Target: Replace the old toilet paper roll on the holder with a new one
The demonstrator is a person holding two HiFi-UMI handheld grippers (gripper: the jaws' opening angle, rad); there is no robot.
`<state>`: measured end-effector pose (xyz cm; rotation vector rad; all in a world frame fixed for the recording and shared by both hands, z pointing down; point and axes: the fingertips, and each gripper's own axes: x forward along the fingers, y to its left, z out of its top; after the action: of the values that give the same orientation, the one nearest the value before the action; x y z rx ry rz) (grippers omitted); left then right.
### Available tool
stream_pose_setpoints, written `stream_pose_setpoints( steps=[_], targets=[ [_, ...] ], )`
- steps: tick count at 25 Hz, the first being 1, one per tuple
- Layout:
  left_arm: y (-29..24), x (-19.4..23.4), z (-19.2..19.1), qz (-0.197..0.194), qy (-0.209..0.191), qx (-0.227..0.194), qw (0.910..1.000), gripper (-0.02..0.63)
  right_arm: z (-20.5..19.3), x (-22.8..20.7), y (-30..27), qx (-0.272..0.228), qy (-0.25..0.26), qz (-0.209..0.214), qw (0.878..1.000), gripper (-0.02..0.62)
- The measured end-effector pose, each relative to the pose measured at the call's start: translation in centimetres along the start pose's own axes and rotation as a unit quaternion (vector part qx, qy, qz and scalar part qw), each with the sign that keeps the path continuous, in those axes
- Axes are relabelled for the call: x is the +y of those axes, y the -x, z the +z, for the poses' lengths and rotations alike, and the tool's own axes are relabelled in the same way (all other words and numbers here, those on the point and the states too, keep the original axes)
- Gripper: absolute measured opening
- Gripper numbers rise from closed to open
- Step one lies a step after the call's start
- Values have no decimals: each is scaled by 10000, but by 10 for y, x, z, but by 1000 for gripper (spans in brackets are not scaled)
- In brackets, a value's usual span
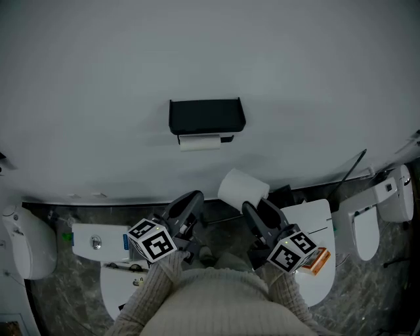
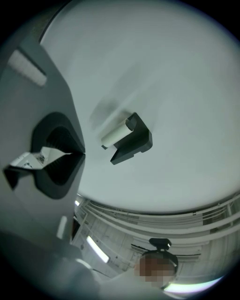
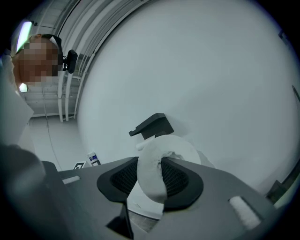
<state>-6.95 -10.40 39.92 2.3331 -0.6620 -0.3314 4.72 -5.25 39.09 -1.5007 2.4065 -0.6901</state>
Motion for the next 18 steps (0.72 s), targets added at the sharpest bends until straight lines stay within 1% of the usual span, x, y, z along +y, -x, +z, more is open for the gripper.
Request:
stream_pose_setpoints(
  steps=[3, 8, 13, 17, 18],
  targets=[
    [-7, 1, 3, -28, -59, 37, 10000, 8, 2, -4, -2, 38, 57, -49, 10000, 144],
    [-15, 2, 10, -26, -114, -12, 9999, 8, 8, -5, -5, 68, 232, 68, 9997, 145],
    [-24, 2, 18, -6, -12, -144, 9999, 8, 18, -9, -12, 111, 270, 205, 9994, 144],
    [-33, -5, 25, 19, -254, -114, 9996, 8, 27, -12, -17, 181, 337, 359, 9986, 146],
    [-34, -6, 26, 19, -264, -133, 9996, 8, 29, -13, -18, 196, 361, 384, 9984, 145]
  ],
)
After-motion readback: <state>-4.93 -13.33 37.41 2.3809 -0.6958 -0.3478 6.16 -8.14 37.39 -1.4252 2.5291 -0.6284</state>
